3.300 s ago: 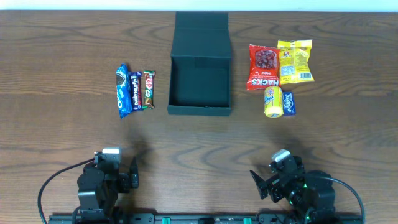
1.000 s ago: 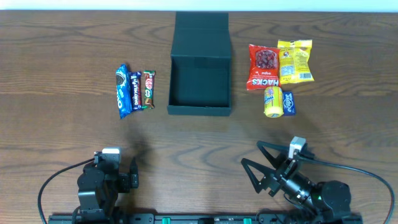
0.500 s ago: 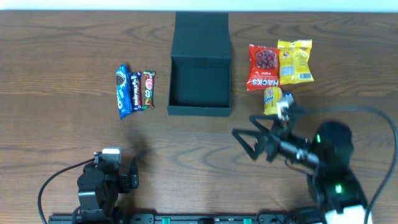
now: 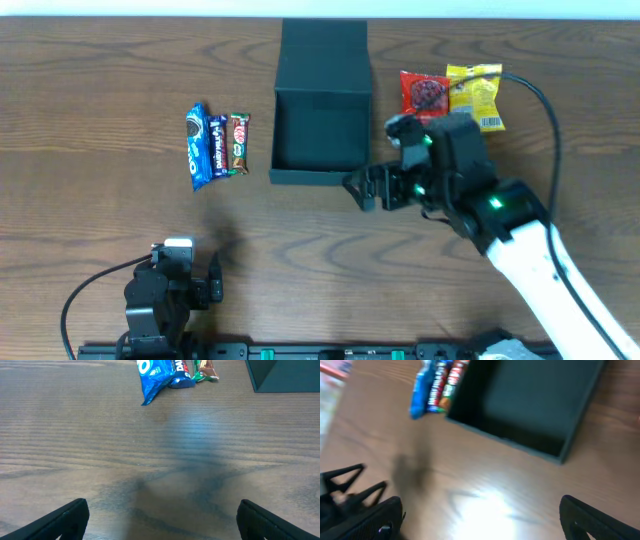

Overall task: Pack container
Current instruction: 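Move the right gripper to the right side of the green box, then push the green box with the right gripper to straighten it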

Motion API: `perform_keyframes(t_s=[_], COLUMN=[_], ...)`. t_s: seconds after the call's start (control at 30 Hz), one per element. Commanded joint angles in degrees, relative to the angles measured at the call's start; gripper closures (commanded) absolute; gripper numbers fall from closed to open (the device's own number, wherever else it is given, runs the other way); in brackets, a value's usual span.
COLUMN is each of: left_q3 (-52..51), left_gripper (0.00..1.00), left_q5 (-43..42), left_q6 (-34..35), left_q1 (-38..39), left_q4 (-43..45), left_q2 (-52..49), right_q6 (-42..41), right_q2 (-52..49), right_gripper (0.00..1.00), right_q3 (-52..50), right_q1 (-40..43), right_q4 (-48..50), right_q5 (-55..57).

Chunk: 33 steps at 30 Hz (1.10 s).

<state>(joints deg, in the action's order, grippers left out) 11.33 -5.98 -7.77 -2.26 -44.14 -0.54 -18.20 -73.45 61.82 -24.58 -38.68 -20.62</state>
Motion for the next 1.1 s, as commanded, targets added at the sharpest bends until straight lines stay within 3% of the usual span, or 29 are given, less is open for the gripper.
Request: perform_keyframes(t_s=[0.0,0.27,0.37,0.5,0.7,0.9,0.97,1.07], left_q3=[-1.1,-1.1,-1.1,-1.1,-1.1,-1.1,-1.1,-1.1], left_gripper=[0.05,0.05,0.05,0.05,0.05,0.05,0.05,0.04], left_q5=[0.2,1.4,2.1,2.1,2.1,1.9,1.9,1.9], left_q6=[-0.8,-1.5,-1.4,-1.4,-1.4,-1.4,-1.4,-1.4], left_q1=[-0.3,-0.3,-0.3,-0.3,-0.3,-0.3,-0.3,-0.3], left_q4=[-1.4,-1.4,-1.2,-1.2,-0.8,-0.8,-0.8,-0.8], left_q2=[0.3,0.3,0.3,0.3,0.3,0.3,0.3,0.3], right_q6=[5.5,13.2,11.5,9.0,6.8,5.8,5.8,5.8], right_q2=[-4.2,-12.3,-14.8,-18.6,-25.8,-31.7,-32.1,-32.2], right_gripper=[0.01,0.01,0.01,0.02,0.25,0.72,0.81,0.85], right_q3=[2.4,2.5,2.6,2.7,3.6,5.7,5.7,5.7], right_q1=[-1.1,-1.1,-1.0,-0.9,-1.1,-1.4,-1.4,-1.4], right_q4=[1.3,10.5,12.4,14.8,16.8,16.9,16.9,16.8], right_q5=[4.6,10.0,17.8,20.1,23.2,23.2,23.2,23.2])
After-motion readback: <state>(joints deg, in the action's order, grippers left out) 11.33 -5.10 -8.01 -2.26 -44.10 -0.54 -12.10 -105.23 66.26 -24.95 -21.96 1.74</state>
